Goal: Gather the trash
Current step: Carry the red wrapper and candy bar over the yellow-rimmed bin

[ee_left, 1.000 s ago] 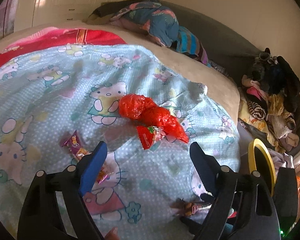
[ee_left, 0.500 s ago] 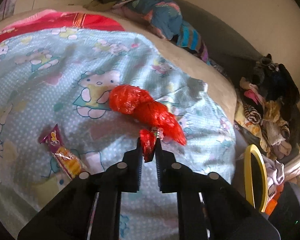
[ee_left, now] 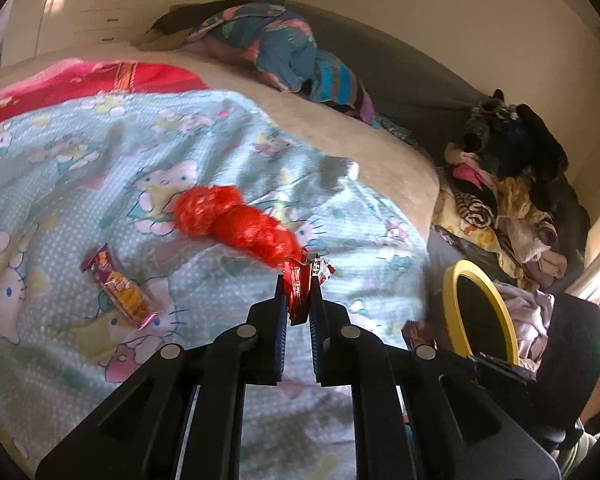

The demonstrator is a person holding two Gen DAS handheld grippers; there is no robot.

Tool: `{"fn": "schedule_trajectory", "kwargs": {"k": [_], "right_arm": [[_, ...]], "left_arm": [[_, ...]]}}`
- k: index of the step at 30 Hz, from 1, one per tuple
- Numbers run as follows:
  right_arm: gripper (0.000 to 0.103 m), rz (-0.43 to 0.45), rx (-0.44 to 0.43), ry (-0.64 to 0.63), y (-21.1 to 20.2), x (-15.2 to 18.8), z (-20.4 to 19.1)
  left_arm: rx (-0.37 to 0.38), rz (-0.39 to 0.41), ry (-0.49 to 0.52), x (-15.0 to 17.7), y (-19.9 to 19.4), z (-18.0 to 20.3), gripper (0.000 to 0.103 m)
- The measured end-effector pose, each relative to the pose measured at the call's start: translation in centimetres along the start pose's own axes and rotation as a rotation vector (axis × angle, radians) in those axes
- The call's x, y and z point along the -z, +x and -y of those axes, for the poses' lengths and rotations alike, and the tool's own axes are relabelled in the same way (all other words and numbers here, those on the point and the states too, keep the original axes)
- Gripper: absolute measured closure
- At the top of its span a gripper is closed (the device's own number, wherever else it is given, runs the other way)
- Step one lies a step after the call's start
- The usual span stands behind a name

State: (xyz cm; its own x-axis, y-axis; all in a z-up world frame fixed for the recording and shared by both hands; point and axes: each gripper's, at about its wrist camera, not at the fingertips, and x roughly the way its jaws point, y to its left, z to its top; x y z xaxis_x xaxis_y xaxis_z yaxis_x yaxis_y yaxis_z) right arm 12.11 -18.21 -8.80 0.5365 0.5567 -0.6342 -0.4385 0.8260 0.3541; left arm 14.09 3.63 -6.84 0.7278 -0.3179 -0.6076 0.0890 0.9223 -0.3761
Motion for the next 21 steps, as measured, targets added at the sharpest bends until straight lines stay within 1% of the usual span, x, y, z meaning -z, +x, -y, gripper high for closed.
{"fn": "schedule_trajectory", "kwargs": {"k": [6, 11, 21], "right_arm": [[0.088, 0.055, 0.023, 0.048, -2.1, -0.5, 1.8], [0.088, 0.099, 0.052, 0.093, -4.0, -0.8, 3.8], [0.088, 0.182, 0.116, 0.184, -7.5, -0.5, 7.9]], "left_arm": [[0.049, 0.013, 0.055, -0.4, -0.7, 3.0, 0.093], [0.084, 0.008, 0.106, -0.3, -0.9, 5.5, 0.093], [0.134, -0.007, 0.179, 0.2, -0.9, 9.2, 0.093]]}}
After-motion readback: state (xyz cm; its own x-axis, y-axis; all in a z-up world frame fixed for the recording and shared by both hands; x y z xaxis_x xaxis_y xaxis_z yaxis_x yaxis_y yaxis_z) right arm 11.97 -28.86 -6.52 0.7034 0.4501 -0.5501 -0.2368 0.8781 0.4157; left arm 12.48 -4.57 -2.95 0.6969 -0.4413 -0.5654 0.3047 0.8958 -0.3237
